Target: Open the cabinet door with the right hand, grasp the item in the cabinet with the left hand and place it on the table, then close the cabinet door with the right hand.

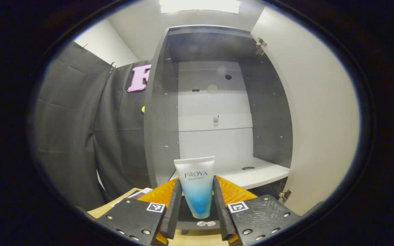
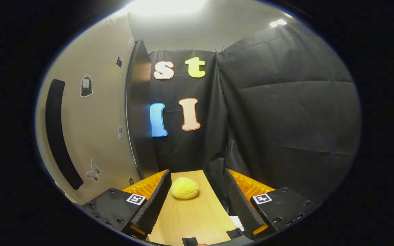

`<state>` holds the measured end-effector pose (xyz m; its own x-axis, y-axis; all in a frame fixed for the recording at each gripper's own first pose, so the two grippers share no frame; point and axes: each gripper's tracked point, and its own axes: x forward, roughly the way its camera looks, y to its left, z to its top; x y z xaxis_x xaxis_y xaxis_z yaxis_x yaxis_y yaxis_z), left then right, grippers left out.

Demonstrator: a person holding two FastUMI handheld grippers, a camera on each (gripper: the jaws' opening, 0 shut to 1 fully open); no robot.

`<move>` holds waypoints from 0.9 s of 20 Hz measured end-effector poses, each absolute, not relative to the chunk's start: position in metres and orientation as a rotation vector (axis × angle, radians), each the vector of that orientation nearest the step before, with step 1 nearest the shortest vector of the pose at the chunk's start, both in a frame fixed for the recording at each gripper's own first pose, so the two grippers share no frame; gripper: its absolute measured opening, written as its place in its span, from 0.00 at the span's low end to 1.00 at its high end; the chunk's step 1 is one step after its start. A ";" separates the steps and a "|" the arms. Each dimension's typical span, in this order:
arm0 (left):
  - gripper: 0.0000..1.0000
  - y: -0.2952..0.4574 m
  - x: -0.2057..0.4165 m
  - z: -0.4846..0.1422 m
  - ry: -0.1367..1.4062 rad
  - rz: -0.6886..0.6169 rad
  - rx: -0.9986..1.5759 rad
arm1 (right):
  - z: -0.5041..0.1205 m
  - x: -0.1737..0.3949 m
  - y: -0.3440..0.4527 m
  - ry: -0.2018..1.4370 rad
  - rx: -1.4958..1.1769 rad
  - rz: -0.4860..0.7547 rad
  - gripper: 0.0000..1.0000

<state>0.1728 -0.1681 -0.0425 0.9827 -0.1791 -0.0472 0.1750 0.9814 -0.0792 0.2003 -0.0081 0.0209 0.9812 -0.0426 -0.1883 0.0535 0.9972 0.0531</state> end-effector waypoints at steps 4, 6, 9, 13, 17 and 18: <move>0.51 -0.165 0.147 -0.054 0.053 -0.170 -0.065 | 0.023 0.199 -0.010 0.181 0.056 -0.027 0.97; 0.52 -0.161 0.135 -0.065 0.063 -0.159 -0.057 | 0.022 0.200 -0.009 0.183 0.059 -0.014 0.97; 0.52 -0.156 0.118 -0.084 0.088 -0.146 -0.054 | 0.022 0.198 -0.005 0.182 0.061 0.005 0.97; 0.51 -0.150 0.095 -0.115 0.117 -0.133 -0.055 | 0.014 0.196 -0.002 0.197 0.059 0.026 0.97; 0.51 -0.149 0.071 -0.146 0.151 -0.126 -0.063 | 0.007 0.194 0.001 0.211 0.054 0.039 0.97; 0.51 -0.149 0.067 -0.155 0.160 -0.125 -0.062 | 0.007 0.192 0.003 0.211 0.054 0.045 0.97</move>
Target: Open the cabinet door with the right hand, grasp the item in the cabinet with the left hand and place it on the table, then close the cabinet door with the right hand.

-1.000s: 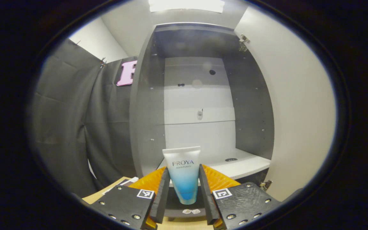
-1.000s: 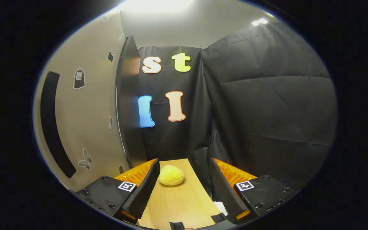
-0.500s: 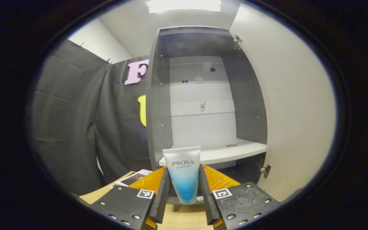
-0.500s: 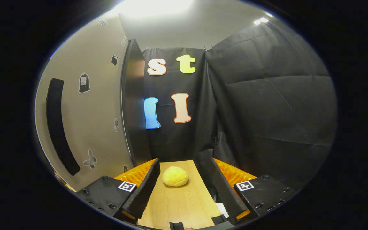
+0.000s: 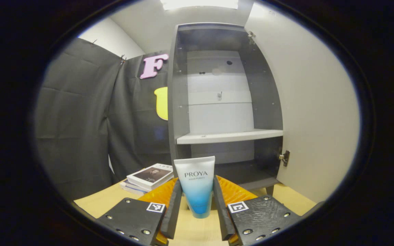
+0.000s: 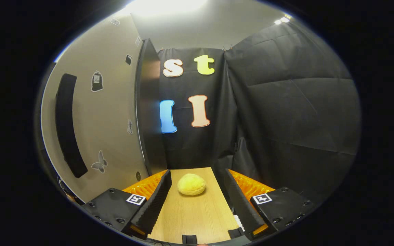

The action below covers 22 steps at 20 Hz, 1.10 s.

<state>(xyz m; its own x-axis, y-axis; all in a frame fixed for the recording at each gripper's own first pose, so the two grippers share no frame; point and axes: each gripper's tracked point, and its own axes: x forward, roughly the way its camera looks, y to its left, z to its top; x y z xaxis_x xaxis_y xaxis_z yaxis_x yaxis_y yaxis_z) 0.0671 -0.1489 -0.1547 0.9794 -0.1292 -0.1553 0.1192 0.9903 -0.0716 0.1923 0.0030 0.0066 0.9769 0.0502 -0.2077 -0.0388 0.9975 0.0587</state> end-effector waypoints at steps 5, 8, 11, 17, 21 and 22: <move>0.52 -0.149 0.048 -0.185 0.195 -0.125 -0.061 | 0.004 0.192 0.004 0.210 0.049 0.050 0.97; 0.52 -0.150 0.031 -0.209 0.229 -0.134 -0.061 | 0.002 0.192 0.006 0.218 0.043 0.050 0.98; 0.53 -0.152 0.016 -0.233 0.252 -0.147 -0.054 | 0.002 0.192 0.011 0.222 0.029 0.060 0.97; 0.51 -0.161 -0.004 -0.274 0.278 -0.189 -0.033 | -0.007 0.190 0.019 0.248 -0.016 0.066 0.97; 0.52 -0.164 -0.016 -0.305 0.320 -0.192 -0.021 | -0.014 0.188 0.023 0.273 -0.025 0.068 0.97; 0.53 -0.166 -0.020 -0.311 0.336 -0.194 -0.029 | -0.015 0.188 0.024 0.277 -0.028 0.068 0.93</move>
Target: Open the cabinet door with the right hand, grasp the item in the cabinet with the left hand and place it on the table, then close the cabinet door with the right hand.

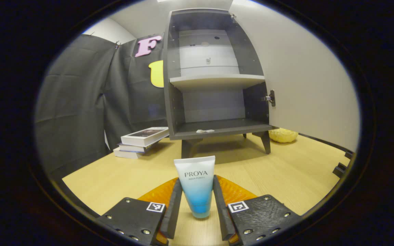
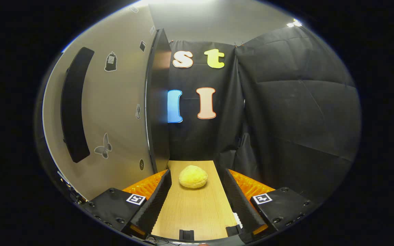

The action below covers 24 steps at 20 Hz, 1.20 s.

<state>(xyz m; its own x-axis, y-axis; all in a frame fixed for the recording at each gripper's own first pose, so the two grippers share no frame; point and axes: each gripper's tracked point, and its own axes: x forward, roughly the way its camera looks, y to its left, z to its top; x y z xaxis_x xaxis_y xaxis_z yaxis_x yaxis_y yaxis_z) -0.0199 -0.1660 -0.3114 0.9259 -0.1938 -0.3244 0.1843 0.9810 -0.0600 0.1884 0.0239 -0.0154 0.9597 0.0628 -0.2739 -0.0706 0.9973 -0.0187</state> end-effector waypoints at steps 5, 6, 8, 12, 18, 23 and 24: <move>0.51 -0.167 -0.025 -0.317 0.333 -0.193 -0.031 | -0.024 0.189 0.025 0.303 -0.035 0.063 0.94; 0.52 -0.168 -0.026 -0.318 0.339 -0.193 -0.029 | -0.024 0.188 0.027 0.305 -0.035 0.063 0.94; 0.53 -0.168 -0.029 -0.318 0.343 -0.194 -0.030 | -0.023 0.188 0.027 0.297 -0.036 0.063 0.98; 0.54 -0.169 -0.033 -0.317 0.354 -0.201 -0.028 | -0.021 0.189 0.027 0.286 -0.021 0.066 0.98; 0.78 -0.163 -0.035 -0.298 0.354 -0.173 0.009 | -0.015 0.190 0.025 0.273 -0.008 0.072 0.94; 0.79 -0.141 -0.031 -0.205 0.256 -0.122 0.013 | 0.007 0.193 0.024 0.249 0.027 0.112 0.94; 0.79 -0.134 -0.030 -0.187 0.239 -0.107 0.019 | 0.012 0.193 0.024 0.238 0.036 0.120 0.94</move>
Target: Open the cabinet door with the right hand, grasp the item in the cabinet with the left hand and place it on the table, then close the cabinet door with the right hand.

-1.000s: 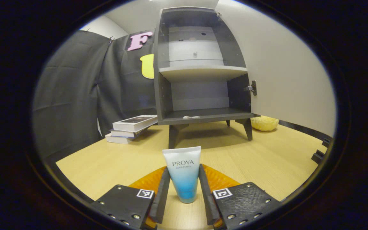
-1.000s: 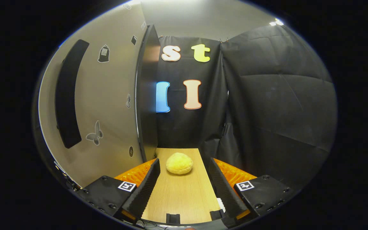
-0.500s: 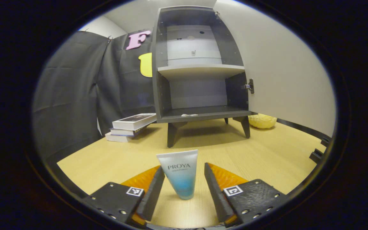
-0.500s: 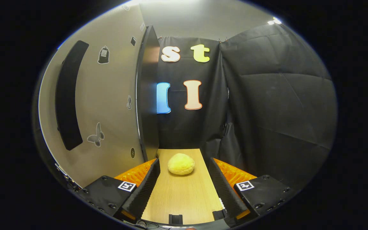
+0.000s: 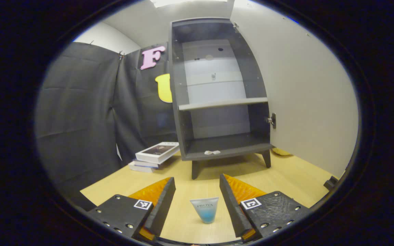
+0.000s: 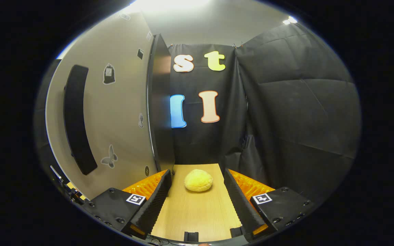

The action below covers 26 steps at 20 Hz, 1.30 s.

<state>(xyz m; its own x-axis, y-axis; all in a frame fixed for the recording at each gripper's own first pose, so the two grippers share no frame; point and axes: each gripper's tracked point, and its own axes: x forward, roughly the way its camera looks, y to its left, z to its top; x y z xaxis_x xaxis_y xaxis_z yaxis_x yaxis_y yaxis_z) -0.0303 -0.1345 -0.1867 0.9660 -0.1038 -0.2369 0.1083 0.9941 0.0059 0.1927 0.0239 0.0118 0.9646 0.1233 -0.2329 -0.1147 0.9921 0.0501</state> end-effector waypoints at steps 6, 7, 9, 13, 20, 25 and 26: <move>0.78 -0.095 -0.024 -0.098 0.184 0.003 0.019 | 0.034 0.193 0.031 0.213 0.050 0.165 0.97; 0.78 -0.090 -0.021 -0.085 0.170 0.012 0.007 | 0.039 0.191 0.033 0.205 0.050 0.168 0.93; 0.78 -0.081 -0.016 -0.063 0.142 0.020 -0.009 | 0.049 0.186 0.039 0.189 0.054 0.172 0.93; 0.78 -0.058 -0.006 -0.040 0.114 0.017 -0.020 | 0.075 0.171 0.053 0.157 0.082 0.165 0.97; 0.78 -0.012 0.002 -0.043 0.107 -0.018 -0.021 | 0.088 0.141 0.082 0.142 0.051 0.096 0.93; 0.78 0.013 0.012 -0.052 0.112 -0.040 -0.037 | 0.095 0.129 0.081 0.126 -0.034 -0.035 0.96; 0.78 0.017 0.014 -0.054 0.111 -0.046 -0.041 | 0.096 0.127 0.082 0.123 -0.044 -0.051 0.96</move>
<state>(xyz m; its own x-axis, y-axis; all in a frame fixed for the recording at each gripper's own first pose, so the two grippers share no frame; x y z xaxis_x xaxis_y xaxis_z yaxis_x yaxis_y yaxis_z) 0.0142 0.0168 -0.0543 0.9928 -0.0478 -0.1101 0.0432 0.9981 -0.0432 0.1266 0.0822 0.0962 0.9911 -0.0533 -0.1217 0.0479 0.9978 -0.0466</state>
